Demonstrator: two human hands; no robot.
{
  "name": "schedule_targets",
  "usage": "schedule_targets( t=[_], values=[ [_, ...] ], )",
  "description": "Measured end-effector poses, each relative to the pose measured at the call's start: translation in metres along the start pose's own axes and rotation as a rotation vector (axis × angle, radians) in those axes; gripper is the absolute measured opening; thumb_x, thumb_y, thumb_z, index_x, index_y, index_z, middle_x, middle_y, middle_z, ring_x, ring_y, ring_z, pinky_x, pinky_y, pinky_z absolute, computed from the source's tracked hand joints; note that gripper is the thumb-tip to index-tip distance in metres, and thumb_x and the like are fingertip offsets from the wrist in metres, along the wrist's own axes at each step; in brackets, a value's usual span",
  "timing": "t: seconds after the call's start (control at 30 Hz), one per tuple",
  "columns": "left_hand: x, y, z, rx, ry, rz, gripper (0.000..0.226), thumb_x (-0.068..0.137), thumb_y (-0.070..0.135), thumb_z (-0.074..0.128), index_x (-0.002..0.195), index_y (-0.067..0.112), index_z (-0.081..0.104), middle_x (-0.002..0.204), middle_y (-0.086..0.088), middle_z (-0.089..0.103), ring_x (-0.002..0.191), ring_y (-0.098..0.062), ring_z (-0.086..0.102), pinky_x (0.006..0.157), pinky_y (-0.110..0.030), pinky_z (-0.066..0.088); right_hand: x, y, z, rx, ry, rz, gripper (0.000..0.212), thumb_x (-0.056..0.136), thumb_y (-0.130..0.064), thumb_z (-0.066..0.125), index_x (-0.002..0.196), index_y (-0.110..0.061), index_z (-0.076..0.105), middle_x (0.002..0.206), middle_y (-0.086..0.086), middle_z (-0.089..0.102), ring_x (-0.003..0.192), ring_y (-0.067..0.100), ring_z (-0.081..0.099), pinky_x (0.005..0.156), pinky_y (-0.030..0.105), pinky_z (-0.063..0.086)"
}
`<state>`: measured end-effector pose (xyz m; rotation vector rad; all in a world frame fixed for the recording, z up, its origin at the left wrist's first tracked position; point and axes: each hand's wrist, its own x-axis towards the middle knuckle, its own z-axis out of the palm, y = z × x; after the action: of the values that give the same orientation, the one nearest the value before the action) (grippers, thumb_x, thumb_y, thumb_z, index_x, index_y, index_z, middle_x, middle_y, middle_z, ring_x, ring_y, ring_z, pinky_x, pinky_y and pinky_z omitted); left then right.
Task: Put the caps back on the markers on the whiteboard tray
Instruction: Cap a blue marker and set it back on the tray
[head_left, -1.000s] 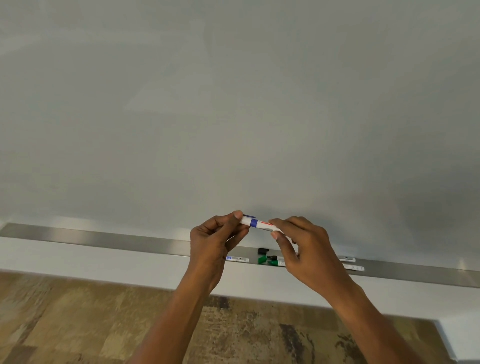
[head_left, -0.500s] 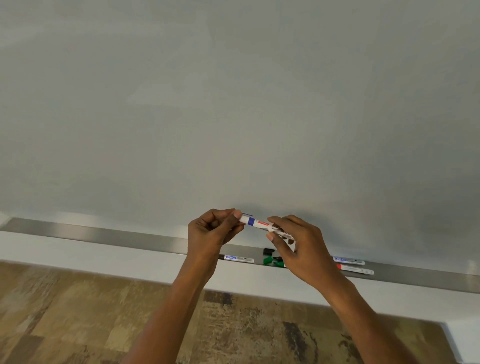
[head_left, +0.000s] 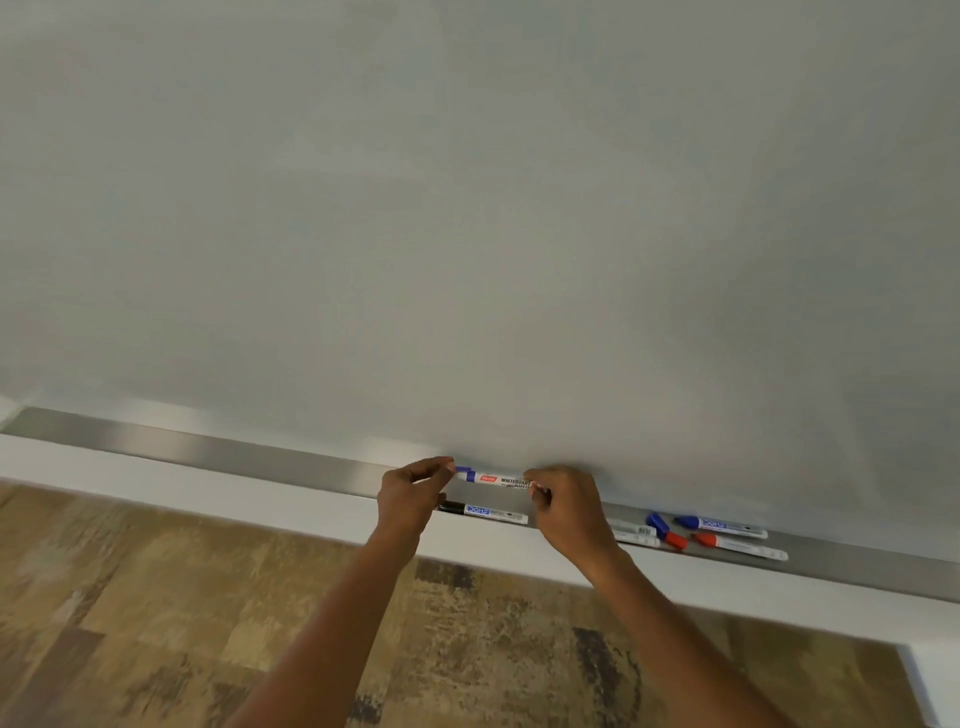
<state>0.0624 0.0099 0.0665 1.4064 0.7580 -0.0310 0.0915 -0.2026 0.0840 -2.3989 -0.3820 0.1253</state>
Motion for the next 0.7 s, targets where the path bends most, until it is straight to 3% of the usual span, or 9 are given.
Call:
schedule_targets(
  t=[0.07, 0.13, 0.2, 0.27, 0.37, 0.53, 0.7],
  values=[
    [0.011, -0.007, 0.002, 0.134, 0.064, -0.011, 0.007, 0.085, 0.021, 0.081, 0.092, 0.021, 0.083, 0.097, -0.003, 0.08, 0.093, -0.027, 0.073, 0.083, -0.037, 0.063, 0.004, 0.005, 0.014, -0.025, -0.031, 0.057, 0.02, 0.091, -0.005, 0.058, 0.101, -0.006, 0.076, 0.091, 0.016, 0.075, 0.088, 0.032, 0.066, 0.078, 0.028, 0.048],
    [0.019, -0.012, 0.003, 0.232, 0.114, -0.003, 0.003, 0.084, 0.024, 0.081, 0.085, 0.027, 0.083, 0.085, 0.004, 0.079, 0.085, -0.026, 0.073, 0.065, -0.021, 0.06, 0.006, 0.009, 0.026, -0.055, -0.061, 0.1, 0.02, 0.091, -0.006, 0.056, 0.097, -0.006, 0.075, 0.092, 0.018, 0.073, 0.093, 0.035, 0.064, 0.073, 0.031, 0.044],
    [0.024, -0.016, 0.004, 0.34, 0.14, 0.016, 0.003, 0.085, 0.026, 0.079, 0.085, 0.029, 0.081, 0.077, 0.006, 0.077, 0.075, -0.022, 0.07, 0.046, -0.008, 0.047, 0.006, 0.011, 0.033, -0.074, -0.084, 0.128, 0.023, 0.091, -0.005, 0.053, 0.099, -0.008, 0.074, 0.095, 0.02, 0.071, 0.098, 0.037, 0.062, 0.075, 0.034, 0.045],
    [0.029, -0.022, 0.004, 0.453, 0.132, 0.042, 0.01, 0.088, 0.025, 0.076, 0.094, 0.022, 0.083, 0.078, 0.002, 0.077, 0.074, -0.019, 0.069, 0.055, -0.012, 0.048, 0.007, 0.013, 0.039, -0.078, -0.095, 0.15, 0.027, 0.091, -0.004, 0.051, 0.104, -0.009, 0.074, 0.1, 0.02, 0.071, 0.102, 0.036, 0.062, 0.084, 0.037, 0.05],
    [0.033, -0.03, 0.005, 0.582, 0.131, 0.104, 0.013, 0.091, 0.021, 0.072, 0.097, 0.017, 0.083, 0.086, -0.005, 0.08, 0.076, -0.017, 0.066, 0.074, -0.021, 0.045, 0.008, 0.016, 0.046, -0.1, -0.126, 0.147, 0.028, 0.088, 0.001, 0.047, 0.094, -0.006, 0.074, 0.093, 0.019, 0.07, 0.094, 0.035, 0.063, 0.078, 0.038, 0.05],
    [0.033, -0.038, 0.007, 0.777, 0.109, 0.198, 0.017, 0.092, 0.016, 0.067, 0.092, 0.018, 0.084, 0.087, -0.005, 0.081, 0.071, -0.018, 0.061, 0.07, -0.021, 0.042, 0.01, 0.021, 0.052, -0.136, -0.158, 0.121, 0.026, 0.087, 0.003, 0.046, 0.092, -0.003, 0.071, 0.094, 0.017, 0.066, 0.095, 0.032, 0.059, 0.079, 0.037, 0.044],
    [0.035, -0.035, 0.005, 0.872, 0.082, 0.231, 0.016, 0.091, 0.021, 0.067, 0.092, 0.022, 0.084, 0.093, -0.004, 0.081, 0.087, -0.027, 0.07, 0.079, -0.032, 0.055, 0.011, 0.024, 0.053, -0.2, -0.19, 0.061, 0.025, 0.085, 0.005, 0.048, 0.092, -0.002, 0.072, 0.093, 0.017, 0.065, 0.092, 0.032, 0.06, 0.078, 0.038, 0.047]
  ],
)
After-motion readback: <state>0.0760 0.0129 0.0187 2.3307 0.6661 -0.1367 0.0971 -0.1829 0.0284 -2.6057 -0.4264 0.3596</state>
